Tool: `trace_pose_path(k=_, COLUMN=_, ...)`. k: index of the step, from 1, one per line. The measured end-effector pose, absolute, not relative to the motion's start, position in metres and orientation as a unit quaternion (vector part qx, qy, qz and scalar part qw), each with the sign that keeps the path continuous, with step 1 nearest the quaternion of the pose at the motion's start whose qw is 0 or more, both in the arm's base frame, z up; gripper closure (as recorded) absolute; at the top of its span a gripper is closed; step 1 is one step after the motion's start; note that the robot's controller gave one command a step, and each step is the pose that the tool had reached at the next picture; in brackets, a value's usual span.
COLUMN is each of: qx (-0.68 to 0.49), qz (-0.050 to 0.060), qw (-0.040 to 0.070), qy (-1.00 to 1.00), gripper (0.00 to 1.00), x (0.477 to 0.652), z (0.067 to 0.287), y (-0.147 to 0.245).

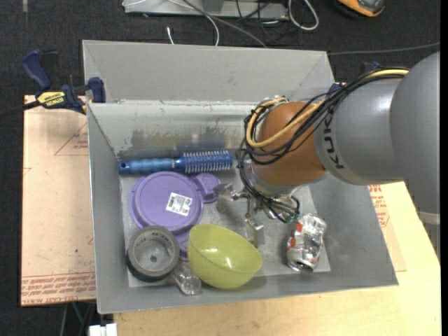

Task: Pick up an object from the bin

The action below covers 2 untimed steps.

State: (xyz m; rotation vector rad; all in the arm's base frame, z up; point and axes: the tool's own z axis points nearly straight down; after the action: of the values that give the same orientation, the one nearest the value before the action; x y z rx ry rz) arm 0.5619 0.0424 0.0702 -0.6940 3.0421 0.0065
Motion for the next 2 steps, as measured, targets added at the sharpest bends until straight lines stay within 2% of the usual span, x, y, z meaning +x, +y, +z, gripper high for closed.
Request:
trace_pose_path(k=1, qx=-0.281, qz=-0.005, qw=0.024, qy=0.959, gripper=0.0, x=0.5875, z=0.0698, y=0.0751)
trace_pose_path(k=2, qx=-0.243, qz=-0.002, qw=0.02, qy=0.97, gripper=0.0, x=0.5775, z=0.0701, y=0.0797)
